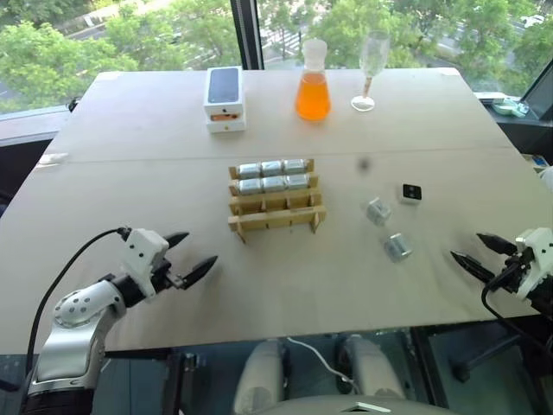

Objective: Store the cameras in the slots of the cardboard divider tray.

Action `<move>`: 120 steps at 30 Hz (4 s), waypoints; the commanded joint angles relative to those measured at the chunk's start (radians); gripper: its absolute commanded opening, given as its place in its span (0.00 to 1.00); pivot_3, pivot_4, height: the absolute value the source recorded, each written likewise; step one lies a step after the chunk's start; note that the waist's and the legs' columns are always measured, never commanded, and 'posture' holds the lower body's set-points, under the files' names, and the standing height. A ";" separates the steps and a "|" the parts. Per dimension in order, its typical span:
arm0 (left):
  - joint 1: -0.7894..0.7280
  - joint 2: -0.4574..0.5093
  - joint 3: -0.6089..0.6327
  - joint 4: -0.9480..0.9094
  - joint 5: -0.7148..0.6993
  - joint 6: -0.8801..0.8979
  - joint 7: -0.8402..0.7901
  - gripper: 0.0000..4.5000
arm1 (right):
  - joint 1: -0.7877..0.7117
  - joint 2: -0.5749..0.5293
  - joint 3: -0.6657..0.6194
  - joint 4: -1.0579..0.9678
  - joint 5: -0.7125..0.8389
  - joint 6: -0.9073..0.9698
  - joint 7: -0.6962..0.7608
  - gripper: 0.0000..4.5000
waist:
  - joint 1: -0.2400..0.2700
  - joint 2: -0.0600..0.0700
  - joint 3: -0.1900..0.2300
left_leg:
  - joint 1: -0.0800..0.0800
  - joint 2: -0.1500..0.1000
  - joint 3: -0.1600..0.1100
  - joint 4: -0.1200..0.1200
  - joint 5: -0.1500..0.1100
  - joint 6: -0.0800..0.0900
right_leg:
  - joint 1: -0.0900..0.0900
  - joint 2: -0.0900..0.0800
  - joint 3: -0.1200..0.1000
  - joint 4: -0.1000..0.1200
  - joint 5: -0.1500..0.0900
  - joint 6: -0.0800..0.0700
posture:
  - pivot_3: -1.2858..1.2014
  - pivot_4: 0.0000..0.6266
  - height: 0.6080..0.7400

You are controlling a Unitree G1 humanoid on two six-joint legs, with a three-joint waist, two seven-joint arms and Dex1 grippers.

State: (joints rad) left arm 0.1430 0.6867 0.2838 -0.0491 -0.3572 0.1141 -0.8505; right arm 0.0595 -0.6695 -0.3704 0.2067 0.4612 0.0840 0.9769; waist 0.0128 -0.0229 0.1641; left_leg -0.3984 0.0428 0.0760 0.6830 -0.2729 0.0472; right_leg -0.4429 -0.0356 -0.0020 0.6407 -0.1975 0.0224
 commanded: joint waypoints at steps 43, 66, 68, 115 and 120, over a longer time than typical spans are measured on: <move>-0.201 0.203 -0.016 -0.253 -0.269 0.147 -0.391 1.00 | 0.170 0.174 0.175 -0.640 0.034 0.317 -0.333 0.96 | -0.002 0.001 0.000 | -0.001 0.001 0.002 0.000 0.000 0.000 | -0.002 0.002 0.002 0.001 0.000 0.000 | 0.52 0.24 1.00; -0.190 0.213 -0.001 -0.257 -0.327 0.165 -0.520 1.00 | 0.107 0.195 0.235 -0.592 0.021 0.264 -0.308 0.16 | -0.002 0.001 0.000 | 0.000 0.001 0.002 0.000 0.000 0.000 | -0.002 0.002 0.002 0.001 0.000 0.000 | 0.52 0.24 1.00; -0.189 0.218 0.001 -0.254 -0.325 0.163 -0.525 1.00 | 0.083 0.183 0.230 -0.577 0.011 0.249 -0.295 0.16 | -0.001 0.001 0.000 | 0.000 0.001 0.002 0.000 0.000 0.000 | -0.002 0.002 0.002 0.001 0.000 0.000 | 0.52 0.24 1.00; 0.137 0.118 0.354 -0.192 -0.287 0.061 -0.308 1.00 | -1.323 0.681 0.748 0.996 -0.595 -0.599 0.084 0.16 | -0.049 0.002 0.002 | -0.003 0.003 0.002 -0.001 0.003 -0.007 | -0.006 -0.004 -0.001 0.005 0.002 -0.009 | 0.52 0.24 1.00; 0.136 0.118 0.351 -0.191 -0.288 0.059 -0.302 1.00 | -1.311 0.699 0.738 1.007 -0.607 -0.643 0.136 0.16 | -0.056 0.002 0.002 | -0.002 0.003 0.002 -0.002 0.003 -0.007 | -0.006 -0.004 -0.001 0.005 0.002 -0.009 | 0.52 0.24 1.00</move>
State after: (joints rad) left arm 0.2780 0.8027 0.6018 -0.2185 -0.6307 0.1766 -1.1552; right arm -1.2379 0.0259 0.3844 1.2266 -0.1468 -0.5320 1.1008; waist -0.0429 -0.0212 0.1664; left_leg -0.4007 0.0460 0.0777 0.6811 -0.2698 0.0400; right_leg -0.4488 -0.0392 -0.0030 0.6457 -0.1955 0.0137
